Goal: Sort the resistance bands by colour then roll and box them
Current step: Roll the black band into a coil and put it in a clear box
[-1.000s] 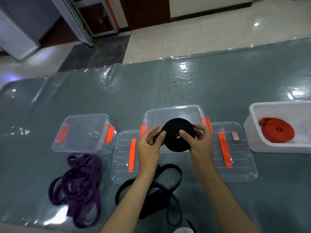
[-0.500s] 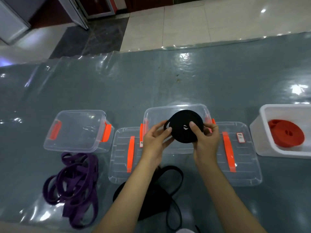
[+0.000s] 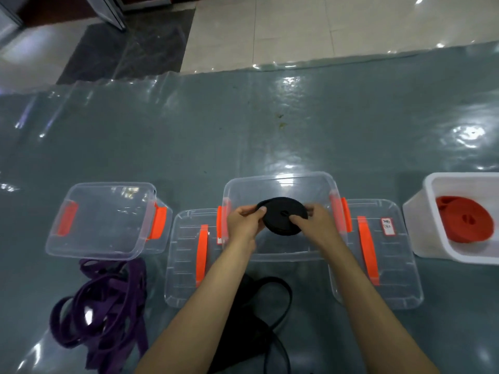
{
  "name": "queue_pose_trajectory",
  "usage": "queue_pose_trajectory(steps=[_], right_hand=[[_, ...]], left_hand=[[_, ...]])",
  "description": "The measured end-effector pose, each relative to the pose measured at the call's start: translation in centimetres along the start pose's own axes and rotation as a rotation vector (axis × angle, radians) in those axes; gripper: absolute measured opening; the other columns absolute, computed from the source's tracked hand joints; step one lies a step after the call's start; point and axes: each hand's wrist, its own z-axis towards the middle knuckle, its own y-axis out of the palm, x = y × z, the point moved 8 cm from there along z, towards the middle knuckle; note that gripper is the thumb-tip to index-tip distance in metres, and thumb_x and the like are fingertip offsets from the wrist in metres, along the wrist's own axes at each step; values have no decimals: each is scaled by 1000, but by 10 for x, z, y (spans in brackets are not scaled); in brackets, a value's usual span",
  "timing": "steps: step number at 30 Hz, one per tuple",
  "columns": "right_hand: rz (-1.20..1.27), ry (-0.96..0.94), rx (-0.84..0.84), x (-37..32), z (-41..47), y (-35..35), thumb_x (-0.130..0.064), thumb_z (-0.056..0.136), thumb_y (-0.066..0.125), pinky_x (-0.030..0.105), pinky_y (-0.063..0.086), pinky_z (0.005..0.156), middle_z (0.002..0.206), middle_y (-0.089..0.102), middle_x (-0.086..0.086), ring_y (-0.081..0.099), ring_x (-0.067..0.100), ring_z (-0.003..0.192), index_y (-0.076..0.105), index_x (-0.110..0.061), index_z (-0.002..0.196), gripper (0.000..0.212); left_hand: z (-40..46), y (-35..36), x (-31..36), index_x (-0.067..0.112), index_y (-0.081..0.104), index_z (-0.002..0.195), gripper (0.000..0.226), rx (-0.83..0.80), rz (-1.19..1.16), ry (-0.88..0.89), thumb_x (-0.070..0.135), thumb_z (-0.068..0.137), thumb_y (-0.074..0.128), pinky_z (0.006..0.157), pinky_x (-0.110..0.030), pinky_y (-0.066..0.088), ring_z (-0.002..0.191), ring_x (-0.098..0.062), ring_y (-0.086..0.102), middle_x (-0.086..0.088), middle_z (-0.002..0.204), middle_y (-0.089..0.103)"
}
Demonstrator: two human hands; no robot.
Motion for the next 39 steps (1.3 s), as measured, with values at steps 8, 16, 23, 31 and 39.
queue_pose_trajectory(steps=[8,16,23,31,39], right_hand=[[-392,165,-261,19,27,19,-31,93,75,28,44,74,113,65,10,62,26,95,67,-6,128,44],[-409,168,-286,26,38,34,-29,95,73,35,53,98,133,68,19,66,32,119,65,-5,136,49],[-581,100,-289,10,29,32,-23,96,69,34,53,90,126,70,20,68,34,112,67,-2,128,38],[-550,-538,-15,-70,-67,-6,-21,99,66,45,53,96,126,65,9,63,30,114,63,-14,134,36],[-431,-671,129,0,-163,-5,-13,96,72,35,55,74,100,76,-4,69,17,84,74,-20,110,17]], left_hand=[[61,12,-18,4,72,103,20,108,303,6,-5,87,80,100,-46,59,106,-34,72,-22,115,75],[87,14,-30,0,77,113,26,156,492,34,-1,88,81,96,-31,56,110,-33,72,-18,116,77],[78,20,-11,0,75,112,20,91,803,136,3,92,75,88,-32,55,110,-33,71,-19,115,76],[-35,24,45,5,69,114,21,-192,1268,663,11,97,58,84,-41,52,102,-34,67,-15,111,71],[-148,-82,26,13,75,107,12,-128,1280,1081,12,97,70,79,-43,56,96,-30,69,-3,103,75]])
